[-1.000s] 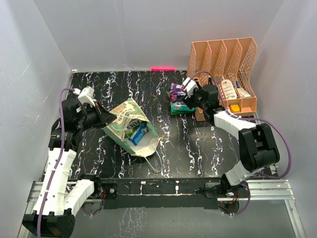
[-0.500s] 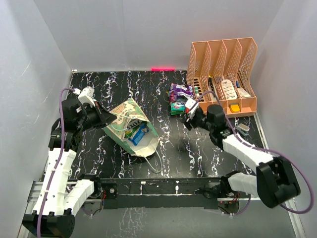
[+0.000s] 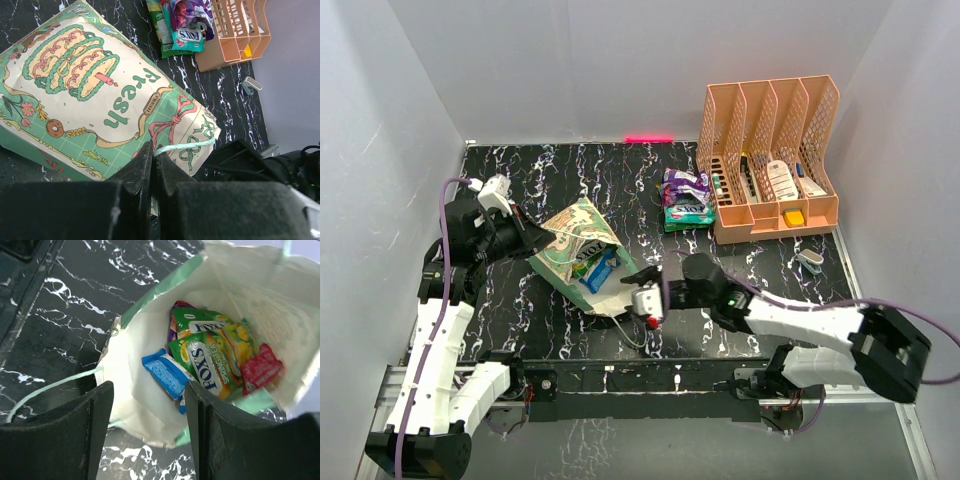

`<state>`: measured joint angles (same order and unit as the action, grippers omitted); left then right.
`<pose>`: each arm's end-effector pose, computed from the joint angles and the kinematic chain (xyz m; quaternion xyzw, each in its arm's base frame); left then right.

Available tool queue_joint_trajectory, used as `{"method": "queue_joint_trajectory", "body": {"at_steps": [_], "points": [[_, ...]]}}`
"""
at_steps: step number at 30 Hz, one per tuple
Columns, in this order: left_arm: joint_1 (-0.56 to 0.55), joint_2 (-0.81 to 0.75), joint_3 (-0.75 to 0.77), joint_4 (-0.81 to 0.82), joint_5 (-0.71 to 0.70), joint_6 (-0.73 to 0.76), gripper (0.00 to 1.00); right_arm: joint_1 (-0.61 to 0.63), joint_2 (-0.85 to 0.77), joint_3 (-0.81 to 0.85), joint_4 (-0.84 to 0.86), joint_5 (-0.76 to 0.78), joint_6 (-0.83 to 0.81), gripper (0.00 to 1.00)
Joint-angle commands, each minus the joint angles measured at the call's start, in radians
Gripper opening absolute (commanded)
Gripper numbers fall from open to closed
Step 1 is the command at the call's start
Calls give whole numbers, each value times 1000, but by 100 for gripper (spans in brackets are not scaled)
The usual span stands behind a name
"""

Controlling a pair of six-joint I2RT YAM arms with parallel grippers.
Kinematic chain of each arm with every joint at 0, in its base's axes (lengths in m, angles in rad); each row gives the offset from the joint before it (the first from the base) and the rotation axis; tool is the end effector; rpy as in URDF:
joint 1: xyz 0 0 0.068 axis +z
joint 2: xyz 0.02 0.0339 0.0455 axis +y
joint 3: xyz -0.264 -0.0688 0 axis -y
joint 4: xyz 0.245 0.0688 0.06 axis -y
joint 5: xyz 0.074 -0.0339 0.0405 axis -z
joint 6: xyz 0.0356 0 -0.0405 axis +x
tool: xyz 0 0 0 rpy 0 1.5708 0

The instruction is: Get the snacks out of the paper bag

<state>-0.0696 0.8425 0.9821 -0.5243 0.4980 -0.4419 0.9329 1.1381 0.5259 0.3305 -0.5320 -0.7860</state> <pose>0.1745 -0.0292 0.3645 -0.0134 0.8153 -0.3347 0.4723 0.1313 0.2074 0.2324 -0.6873 0.3839 0.2521 0.5627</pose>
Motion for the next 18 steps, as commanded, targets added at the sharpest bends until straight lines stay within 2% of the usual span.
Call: {"method": "queue_joint_trajectory", "body": {"at_steps": [1,5,7,13,18], "points": [[0,-16,3,-1,23,2,0,78,155,157,-52,135,-211,61],[1,-14,1,3,31,-2,0,121,331,246,44,346,-201,57],[1,-14,-1,7,35,-4,0,122,403,272,119,405,-189,56],[1,-10,2,2,45,5,0,122,627,373,323,521,-192,56],[0,-13,10,-1,52,9,0,102,767,448,456,535,-179,62]]}}
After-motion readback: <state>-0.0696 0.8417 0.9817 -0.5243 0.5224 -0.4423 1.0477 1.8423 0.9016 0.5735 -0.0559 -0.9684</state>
